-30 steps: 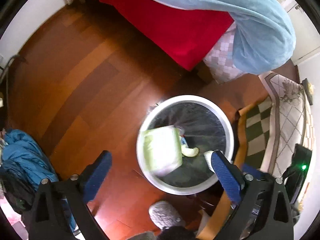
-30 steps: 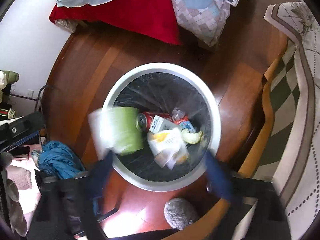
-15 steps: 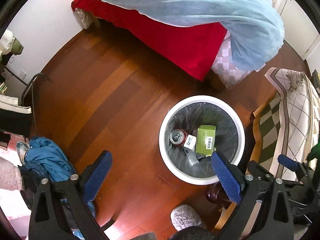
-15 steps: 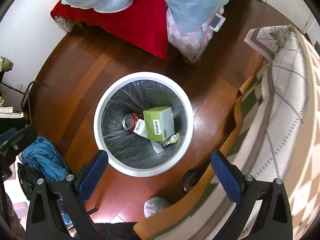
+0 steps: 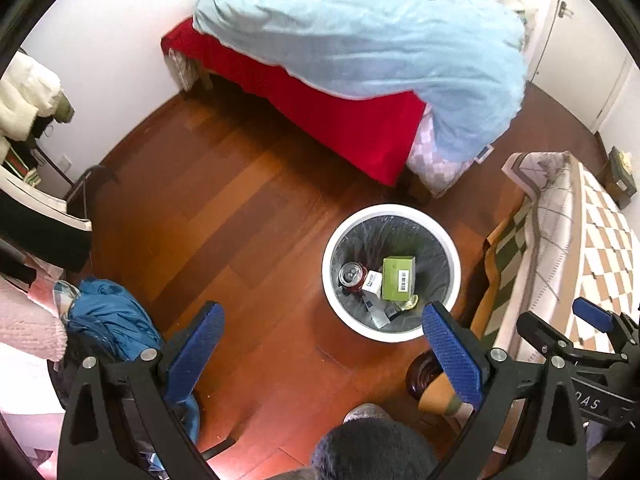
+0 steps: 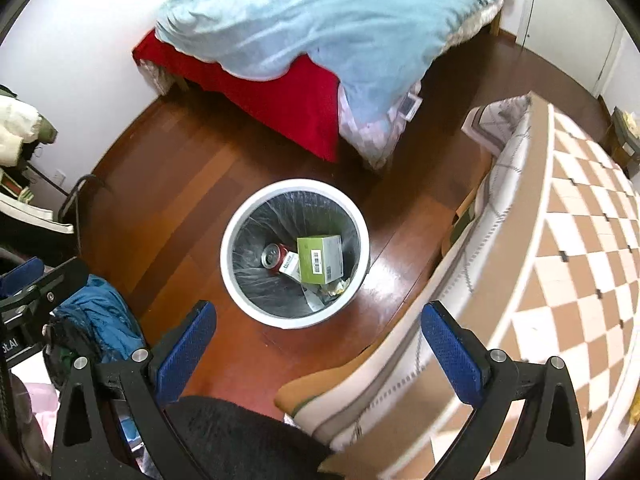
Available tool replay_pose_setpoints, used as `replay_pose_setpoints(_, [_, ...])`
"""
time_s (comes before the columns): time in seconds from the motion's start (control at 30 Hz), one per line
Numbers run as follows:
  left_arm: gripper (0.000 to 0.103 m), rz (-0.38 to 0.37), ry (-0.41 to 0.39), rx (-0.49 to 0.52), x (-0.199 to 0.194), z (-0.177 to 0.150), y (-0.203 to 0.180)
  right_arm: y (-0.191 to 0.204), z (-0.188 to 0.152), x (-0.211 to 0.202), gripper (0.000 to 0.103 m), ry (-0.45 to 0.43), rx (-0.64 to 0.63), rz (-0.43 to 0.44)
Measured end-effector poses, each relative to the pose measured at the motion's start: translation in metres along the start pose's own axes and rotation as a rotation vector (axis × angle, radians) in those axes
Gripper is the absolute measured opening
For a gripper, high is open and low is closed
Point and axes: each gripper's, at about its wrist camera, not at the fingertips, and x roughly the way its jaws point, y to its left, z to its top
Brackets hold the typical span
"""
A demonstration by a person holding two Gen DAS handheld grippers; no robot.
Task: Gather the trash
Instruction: 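Move both tools back toward the table, then grasp the yellow cigarette pack with the right tool while the left tool grasps the panda snack bag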
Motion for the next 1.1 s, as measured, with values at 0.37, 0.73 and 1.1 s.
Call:
replay_pose_setpoints(0.37, [0.101, 0.010, -0.087, 0.011, -0.076, -0.032, -0.016, -0.012, -0.034, -0.097, 0.103, -0.133, 0.059, 0.082])
replay_pose_setpoints(0.73, [0.101, -0.094, -0.072, 0.197, -0.081, -0.072, -0.159, -0.180, -0.109, -0.155, 0.103, -0.131, 0.395, -0.032])
replay_pose_setpoints(1.1, [0.101, -0.238, 0.154, 0.463, -0.025, -0.117, -0.410, -0.436, -0.219, -0.207, 0.103, -0.056, 0.749, -0.337])
